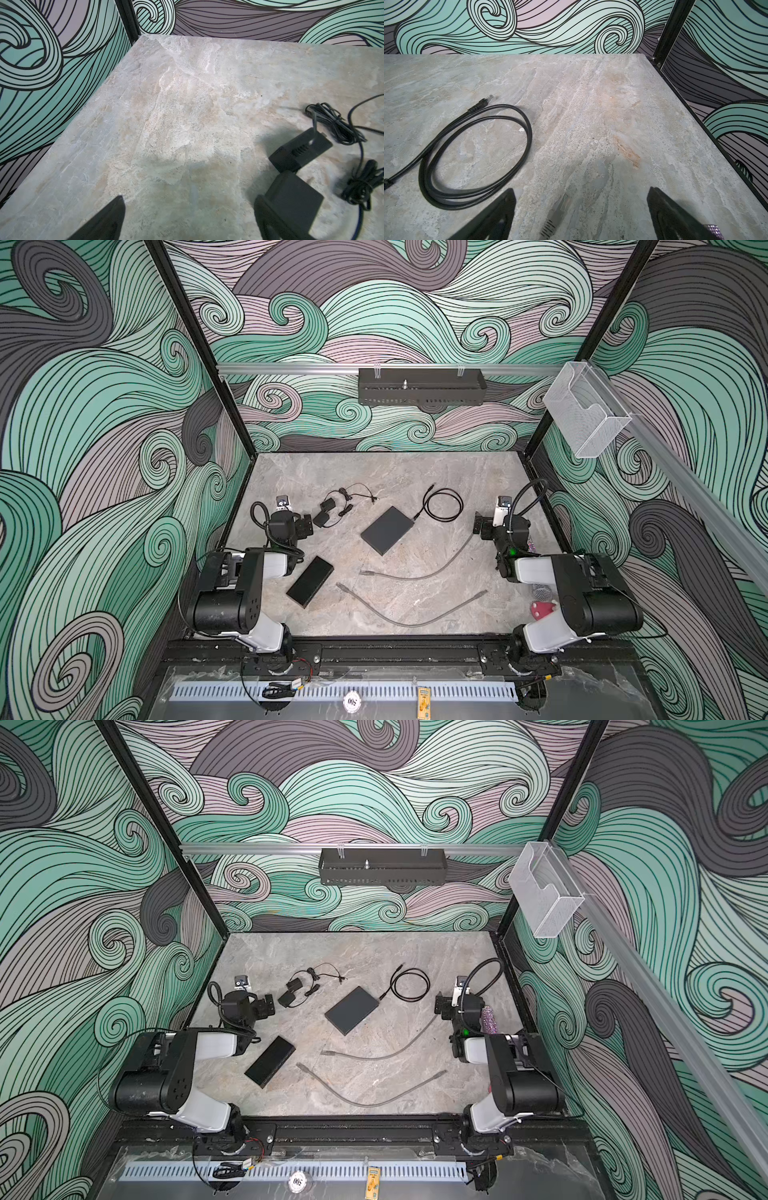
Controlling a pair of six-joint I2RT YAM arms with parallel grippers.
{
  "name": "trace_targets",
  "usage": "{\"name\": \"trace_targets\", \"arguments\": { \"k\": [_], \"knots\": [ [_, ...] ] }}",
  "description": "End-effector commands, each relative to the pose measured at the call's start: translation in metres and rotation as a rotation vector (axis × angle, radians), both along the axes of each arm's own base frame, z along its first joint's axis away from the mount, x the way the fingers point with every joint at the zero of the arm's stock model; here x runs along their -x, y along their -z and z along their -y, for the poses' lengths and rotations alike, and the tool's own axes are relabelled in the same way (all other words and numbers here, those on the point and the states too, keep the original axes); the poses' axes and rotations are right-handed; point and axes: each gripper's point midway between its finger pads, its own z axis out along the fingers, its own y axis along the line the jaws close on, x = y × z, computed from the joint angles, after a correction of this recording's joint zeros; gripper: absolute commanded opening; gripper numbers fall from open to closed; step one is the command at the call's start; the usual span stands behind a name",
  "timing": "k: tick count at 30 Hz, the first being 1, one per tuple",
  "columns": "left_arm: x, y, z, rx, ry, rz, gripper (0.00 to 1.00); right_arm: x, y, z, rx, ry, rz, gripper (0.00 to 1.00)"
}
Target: Insert the plug into the switch port
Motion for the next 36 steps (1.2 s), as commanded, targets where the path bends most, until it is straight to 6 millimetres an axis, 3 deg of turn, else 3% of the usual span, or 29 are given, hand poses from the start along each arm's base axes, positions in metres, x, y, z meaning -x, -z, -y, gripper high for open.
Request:
{"name": "trace_targets", "arguments": {
  "k": [1,11,16,36],
  "knots": [
    [-0.005,-0.011,-0.001,0.012,-0.003,0.028,0.99,-0.002,-0.006,0.001,-0.006,0.005,0.018,0.99],
    [-0.005,-0.011,-0.001,0.013,-0.002,0.027,0.99,-0.001,-0.006,0.0,-0.001,0.0,0.02,0.99],
    [-0.005,-0.011,-0.001,0.013,-0.002,0.028,0.99,-0.002,-0.005,-0.011,0.0,-0.068,0.017,0.99],
    [-0.005,-0.011,-0.001,0.012,-0.003,0.028,0.98,-0.001,-0.006,-0.013,0.003,-0.075,0.019,0.99]
  ]
}}
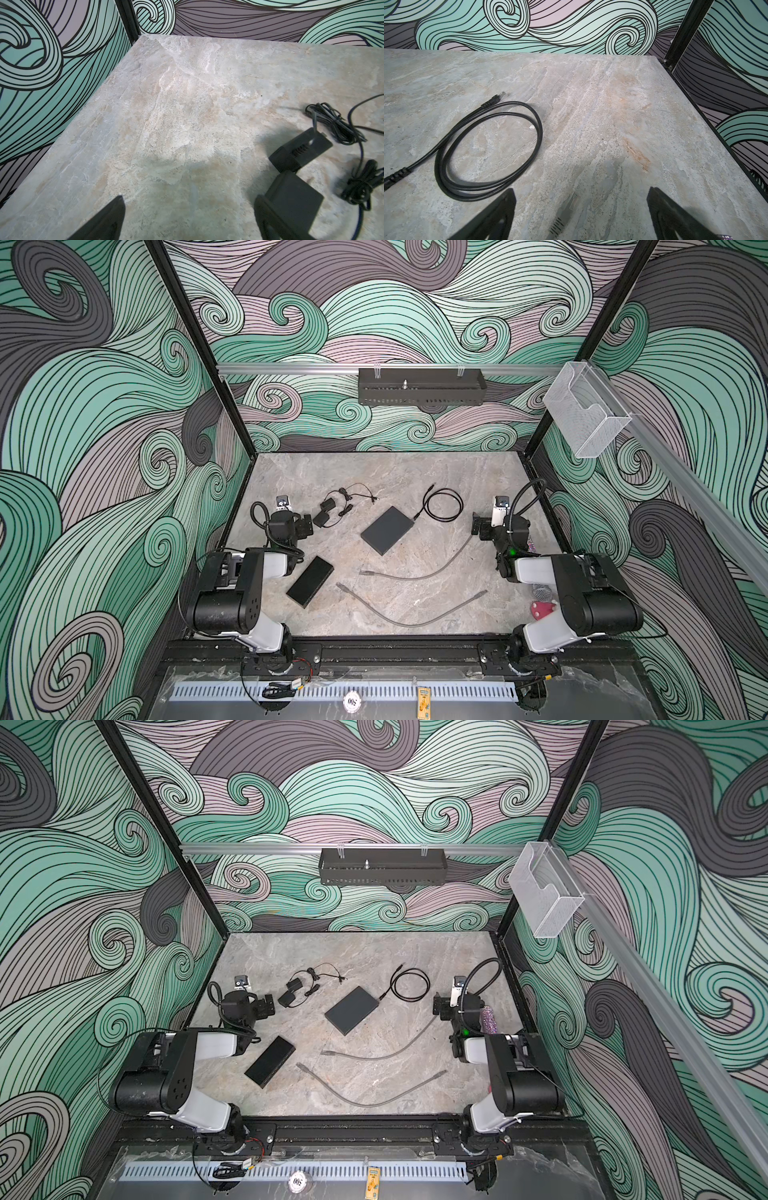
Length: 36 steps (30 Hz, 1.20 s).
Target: Insert the plug into the switch port
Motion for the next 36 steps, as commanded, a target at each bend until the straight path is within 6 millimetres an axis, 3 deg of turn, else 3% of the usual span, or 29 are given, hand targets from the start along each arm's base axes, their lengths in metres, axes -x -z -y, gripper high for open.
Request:
{"name": "trace_targets", "arguments": {
  "k": [1,7,20,25,27,29,30,32,34,35,36],
  "knots": [
    [-0.005,-0.011,-0.001,0.012,-0.003,0.026,0.99,-0.001,-0.005,-0.003,0.0,-0.015,0.017,0.99],
    [-0.002,-0.01,0.001,0.103,0.077,0.05,0.99,-0.003,-0.004,-0.003,-0.026,-0.035,0.005,0.99],
    [-0.007,-0.008,0.006,0.071,0.097,0.029,0.99,-0.003,-0.005,-0.003,-0.021,-0.033,0.008,0.99],
    [-0.004,-0.016,0.023,0.012,0.161,0.058,0.98,0.001,-0.007,-0.006,0.007,-0.031,0.027,0.99],
    [0.0,-0.034,0.03,-0.057,0.17,0.103,0.99,0.005,-0.025,-0.015,0.032,-0.058,0.08,0.99],
    [0.005,-0.054,0.052,-0.124,0.229,0.036,0.99,0.016,-0.054,-0.019,0.019,-0.04,0.048,0.99],
    [0.006,-0.07,0.058,-0.108,0.203,0.037,0.99,0.023,-0.079,-0.012,-0.06,0.034,0.04,0.99],
    [0.009,-0.094,0.068,0.022,0.193,0.139,0.99,0.039,-0.115,0.01,-0.209,0.216,0.054,0.99],
    [0.018,-0.111,0.075,0.172,0.166,0.249,0.98,0.07,-0.119,0.037,-0.435,0.475,0.047,0.99],
    [0.023,-0.117,0.077,0.287,0.138,0.287,0.99,0.079,-0.118,0.039,-0.546,0.512,0.079,0.99],
    [0.028,-0.122,0.086,0.396,0.152,0.306,0.99,0.078,-0.125,0.025,-0.607,0.397,0.109,0.99]
  ]
}}
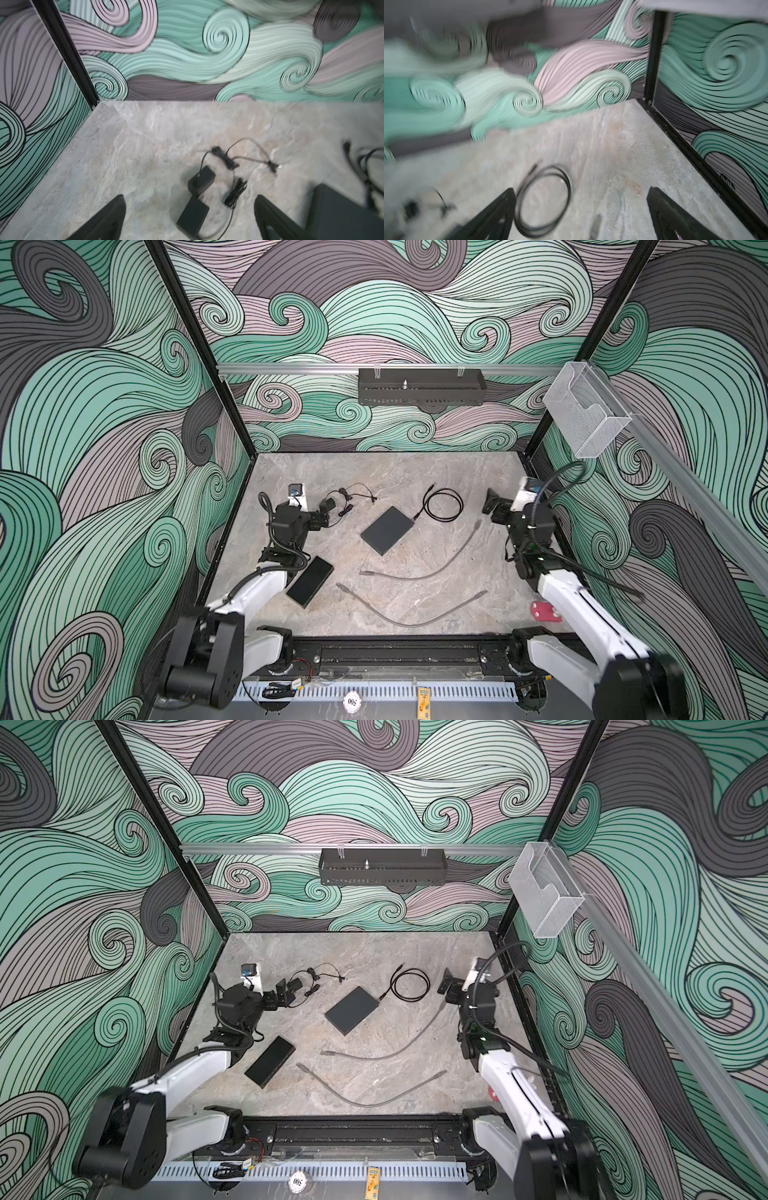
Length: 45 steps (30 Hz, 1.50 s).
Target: Insert the plug into the switch port
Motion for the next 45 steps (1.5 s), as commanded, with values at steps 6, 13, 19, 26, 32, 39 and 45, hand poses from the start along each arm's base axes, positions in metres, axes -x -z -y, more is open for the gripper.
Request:
{"name": "trace_targets", "arguments": {
  "k": [6,13,19,26,32,39,45],
  "knots": [
    [0.047,-0.04,0.122,0.548,0.419,-0.096,0.99,0.051,0.063,-0.083,-0.237,-0.382,-0.375,0.99],
    [0.099,-0.041,0.09,0.418,0.155,-0.242,0.99,0.14,0.134,-0.175,0.186,-0.758,-0.856,0.99],
    [0.15,-0.072,0.066,0.439,0.216,-0.194,0.99,0.169,0.156,-0.227,0.204,-0.961,-0.843,0.99],
    [0.189,-0.093,0.046,0.263,0.257,-0.251,0.99,0.163,0.172,-0.284,0.347,-1.063,-0.918,0.96],
    [0.203,-0.083,0.048,0.15,0.326,-0.323,0.98,0.125,0.162,-0.343,0.377,-1.103,-0.923,0.93],
    [0.195,-0.065,0.059,0.106,0.357,-0.404,0.87,0.033,0.158,-0.385,0.321,-0.979,-0.913,0.73],
    [0.192,-0.058,0.067,0.115,0.384,-0.408,0.87,-0.058,0.174,-0.391,0.346,-0.876,-0.855,0.56]
  ]
}}
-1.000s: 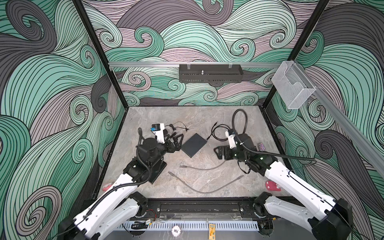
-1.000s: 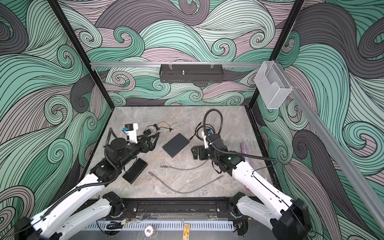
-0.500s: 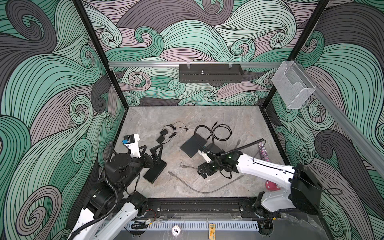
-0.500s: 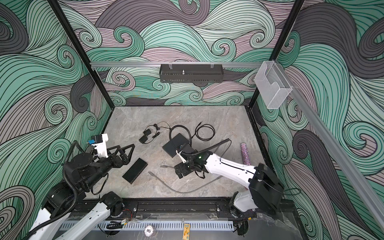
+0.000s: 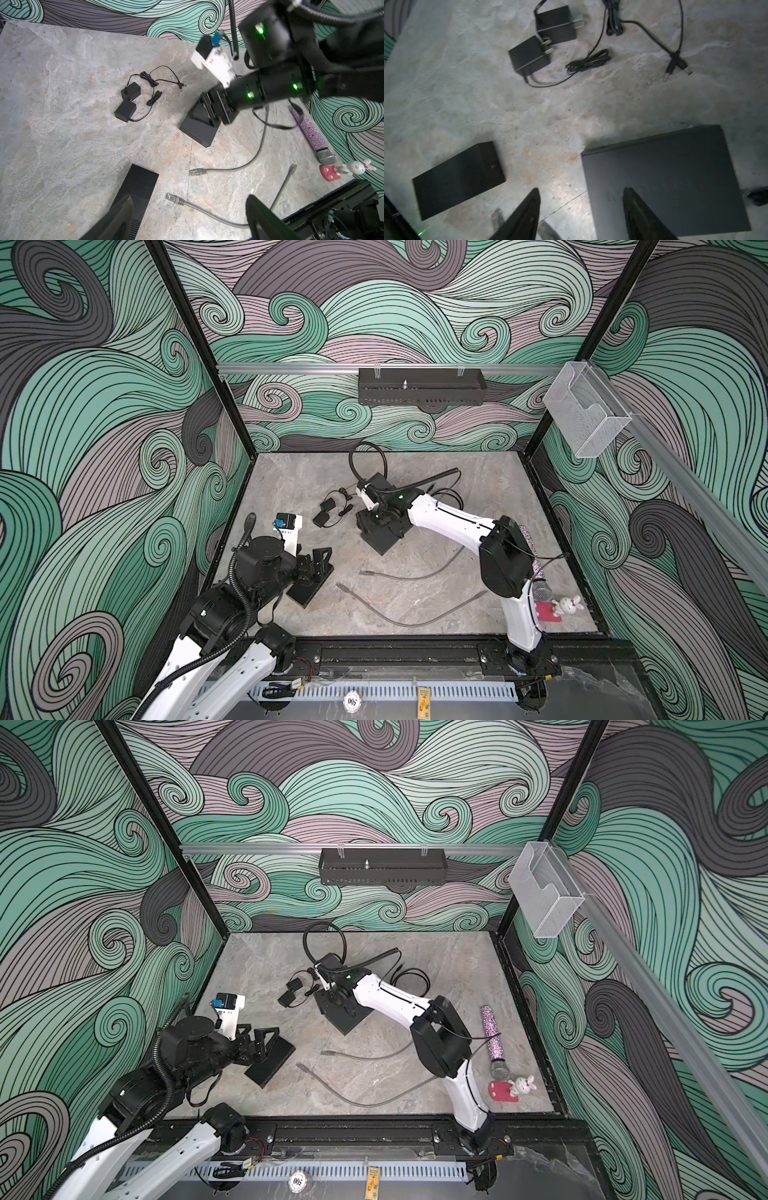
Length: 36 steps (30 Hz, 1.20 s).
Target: Insert the plug into the switch port
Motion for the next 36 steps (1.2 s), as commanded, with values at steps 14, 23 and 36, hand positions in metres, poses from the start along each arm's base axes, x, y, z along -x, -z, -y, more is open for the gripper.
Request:
{"name": "trace_targets", "arguments": {
  "k": [14,23,36],
  "knots": [
    [0.002,-0.001,0.002,-0.001,0.026,0.016,0.87,-0.12,0.05,0.006,0.025,0.148,0.021,0.36],
    [0.002,0.0,0.004,0.0,0.038,0.011,0.88,-0.144,0.063,0.003,0.01,0.181,0.06,0.34],
    [0.004,-0.001,0.006,0.009,0.054,0.017,0.88,-0.155,0.083,0.005,-0.038,0.233,0.024,0.33]
  ]
}}
